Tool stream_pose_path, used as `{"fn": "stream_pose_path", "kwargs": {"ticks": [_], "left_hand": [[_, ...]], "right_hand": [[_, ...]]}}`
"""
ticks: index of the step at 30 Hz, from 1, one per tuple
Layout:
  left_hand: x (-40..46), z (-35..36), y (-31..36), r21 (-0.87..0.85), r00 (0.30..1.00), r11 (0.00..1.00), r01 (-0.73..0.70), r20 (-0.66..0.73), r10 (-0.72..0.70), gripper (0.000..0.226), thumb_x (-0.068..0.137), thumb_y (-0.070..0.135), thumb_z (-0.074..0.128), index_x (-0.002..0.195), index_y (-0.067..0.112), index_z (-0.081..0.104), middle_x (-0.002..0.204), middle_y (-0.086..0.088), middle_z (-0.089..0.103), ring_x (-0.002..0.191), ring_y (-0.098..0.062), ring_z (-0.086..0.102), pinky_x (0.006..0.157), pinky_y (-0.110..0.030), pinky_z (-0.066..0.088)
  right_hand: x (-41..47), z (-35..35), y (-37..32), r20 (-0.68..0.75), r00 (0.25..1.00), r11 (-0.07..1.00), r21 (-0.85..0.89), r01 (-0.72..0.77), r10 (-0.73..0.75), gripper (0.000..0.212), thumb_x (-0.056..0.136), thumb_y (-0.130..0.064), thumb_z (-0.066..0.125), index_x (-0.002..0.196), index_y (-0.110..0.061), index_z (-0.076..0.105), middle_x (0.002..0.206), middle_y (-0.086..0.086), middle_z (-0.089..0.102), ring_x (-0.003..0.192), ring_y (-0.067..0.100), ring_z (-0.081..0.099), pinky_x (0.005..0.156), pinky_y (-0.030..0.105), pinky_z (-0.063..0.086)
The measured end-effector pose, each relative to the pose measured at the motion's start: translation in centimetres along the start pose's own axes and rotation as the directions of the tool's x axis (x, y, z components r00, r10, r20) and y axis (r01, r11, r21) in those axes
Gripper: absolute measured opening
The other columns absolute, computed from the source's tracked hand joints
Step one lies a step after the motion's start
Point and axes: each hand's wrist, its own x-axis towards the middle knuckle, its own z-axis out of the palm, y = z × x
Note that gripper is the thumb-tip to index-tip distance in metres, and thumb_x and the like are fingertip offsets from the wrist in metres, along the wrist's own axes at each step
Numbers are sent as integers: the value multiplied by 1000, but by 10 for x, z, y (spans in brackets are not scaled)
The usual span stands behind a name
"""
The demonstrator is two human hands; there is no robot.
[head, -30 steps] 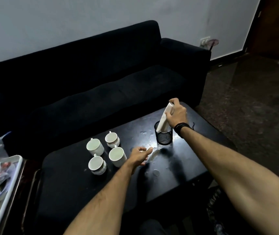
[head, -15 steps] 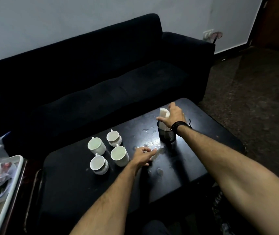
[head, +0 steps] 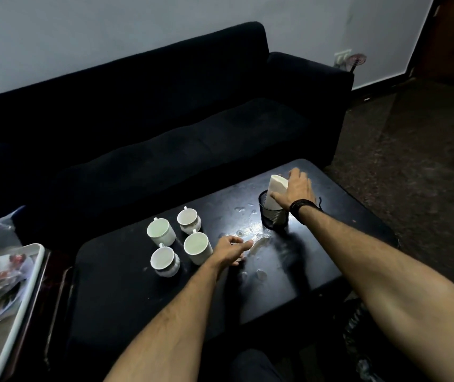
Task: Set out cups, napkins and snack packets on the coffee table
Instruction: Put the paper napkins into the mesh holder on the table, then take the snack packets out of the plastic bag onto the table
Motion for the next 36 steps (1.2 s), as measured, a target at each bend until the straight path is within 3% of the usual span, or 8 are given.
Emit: {"fn": "stream_pose_path", "kwargs": {"ticks": [3,6,8,11,17,25,32,36], "left_hand": [[-6,-9,2,21,1000,1000,-13,-22,14,47,85,32,74,121,5,59,103,-8,65,77,-11,59,53,-20,46],[-15,-25,0,86,994,995,-50,-94,58,46,83,35,76,119,9,62,113,-11,70,99,-24,67,83,-35,53],[-23,-38,1,118,984,990,-74,-150,91,45,82,35,76,117,11,63,113,-11,69,105,-26,66,93,-36,51],[-46,-63,0,187,962,979,-81,-243,126,41,81,34,77,116,14,65,104,-5,67,98,-19,63,85,-26,46],[-99,-139,-26,236,885,971,-36,-444,141,40,80,33,75,115,16,64,115,-4,68,110,-21,63,90,-29,48],[-148,-259,-98,378,766,913,152,-629,133,64,83,41,69,138,19,45,141,-5,48,130,-25,48,102,-36,42],[-182,-345,-179,338,663,885,319,-747,47,73,84,53,62,141,14,39,145,-10,43,133,-32,44,104,-43,40],[-178,-374,-218,320,661,863,390,-750,-21,100,76,77,49,152,18,26,161,-8,23,145,-29,30,114,-45,31]], "right_hand": [[-7,-5,-12,-182,969,983,-108,149,-166,63,73,-41,72,123,-13,44,122,11,48,113,31,47,91,41,43],[-20,-8,-35,-217,914,936,-161,314,-344,64,75,-43,70,126,-15,44,125,9,46,116,29,45,95,42,42],[-33,-4,-54,-179,875,889,-183,420,-450,63,75,-41,69,126,-16,44,127,8,46,119,29,45,97,43,43],[-60,14,-85,-63,827,823,-159,545,-559,64,74,-39,71,128,-15,45,129,8,47,120,30,46,96,43,44],[-123,64,-153,238,682,699,-17,715,-692,67,74,-37,68,133,-18,44,138,7,45,128,30,43,101,42,42],[-194,124,-261,516,445,553,68,831,-732,82,82,-43,68,148,-15,27,152,8,34,141,27,32,115,37,31],[-253,189,-332,610,378,569,148,809,-696,87,85,-47,65,152,-15,19,159,9,24,147,27,22,117,39,26],[-277,228,-366,614,380,610,215,762,-692,84,82,-45,69,148,-13,28,153,11,33,142,28,31,114,39,31]]}}
